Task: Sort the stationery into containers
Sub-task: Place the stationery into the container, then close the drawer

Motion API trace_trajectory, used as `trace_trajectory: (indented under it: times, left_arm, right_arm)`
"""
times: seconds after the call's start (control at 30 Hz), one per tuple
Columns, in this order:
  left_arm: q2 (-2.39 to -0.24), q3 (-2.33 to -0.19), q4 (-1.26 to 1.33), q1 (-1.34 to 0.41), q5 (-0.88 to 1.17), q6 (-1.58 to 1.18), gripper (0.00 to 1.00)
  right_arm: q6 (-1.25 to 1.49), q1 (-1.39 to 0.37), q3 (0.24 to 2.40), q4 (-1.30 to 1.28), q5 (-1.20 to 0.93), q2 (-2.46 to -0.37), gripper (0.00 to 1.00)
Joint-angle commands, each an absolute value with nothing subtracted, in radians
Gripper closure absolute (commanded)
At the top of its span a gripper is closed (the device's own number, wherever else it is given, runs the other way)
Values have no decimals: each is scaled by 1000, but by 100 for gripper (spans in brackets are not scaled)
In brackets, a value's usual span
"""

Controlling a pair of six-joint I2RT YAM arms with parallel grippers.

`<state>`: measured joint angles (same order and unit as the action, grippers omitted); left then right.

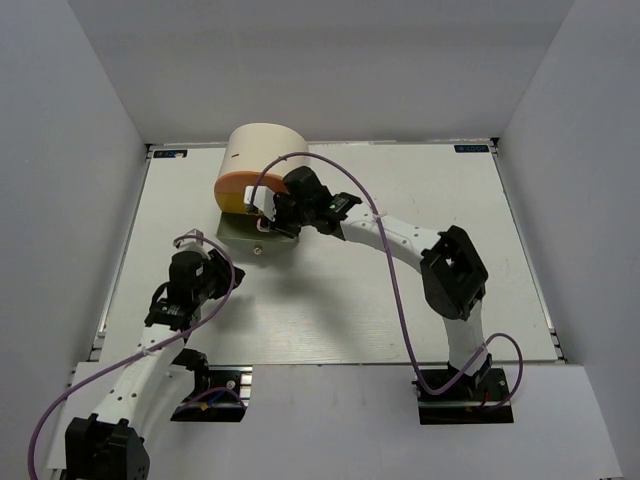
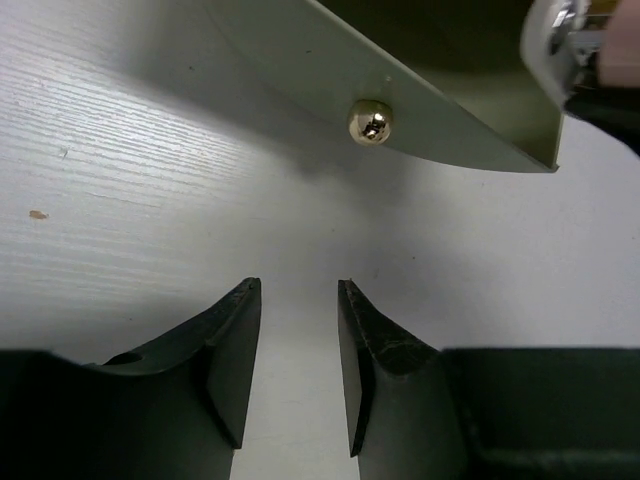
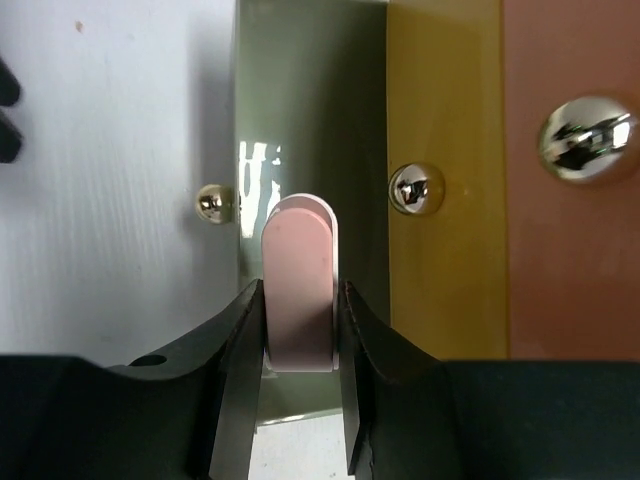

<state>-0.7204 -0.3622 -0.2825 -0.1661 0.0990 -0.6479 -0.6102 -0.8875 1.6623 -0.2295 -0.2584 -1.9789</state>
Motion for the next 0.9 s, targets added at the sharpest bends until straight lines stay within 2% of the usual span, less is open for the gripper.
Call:
trace_trajectory:
  times: [0.0, 0.07, 0.17, 0.3, 0.33, 0.37, 0.4, 0.43, 0.47, 0.6, 0.8, 0.87]
  left_arm:
    - [-683, -403, -267, -169, 118, -627, 53]
    - [-672, -403, -278, -169, 109, -627, 53]
    - [-672, -394, -278, -169, 109, -627, 53]
    - [-672, -385, -278, -169, 109, -627, 53]
    - [-672, -385, -278, -169, 109, -627, 53]
    - [-672, -385, -288, -169, 109, -627, 53]
    - [-672, -397, -288, -169, 97, -627, 53]
    - [-672, -397, -304, -169, 97, -627, 53]
    - [-660, -397, -322, -169, 74, -627, 53]
    - [-614, -397, -344, -169, 51, -627, 53]
    - [-580, -408, -393, -169, 32, -653, 53]
    - [-569, -417, -403, -169, 32, -663, 46]
  right_arm:
    - [-626, -887, 1721, -199, -216, -1977, 68]
    - [-630, -885, 1713, -198, -206, -1973, 53]
    - [-624, -881, 1694, -195, -203, -1959, 44]
    - [-612, -882, 1671, -192, -213, -1931, 42]
    - [-611, -882, 1671, -193, -219, -1918, 45]
    - [-600, -884, 1667, -201, -271, -1907, 53]
    - [-597, -879, 1663, -207, -299, -1893, 82]
    - [-589, -870, 1651, -224, -331, -1885, 96]
    - [-607, -867, 1631, -229, -451, -1864, 100]
    - [-712, -873, 1534, -278, -644, -1810, 100]
    - [-764, -891, 1562, -358, -621, -1890, 100]
    - [-762, -900, 1572, -342, -556, -1920, 100]
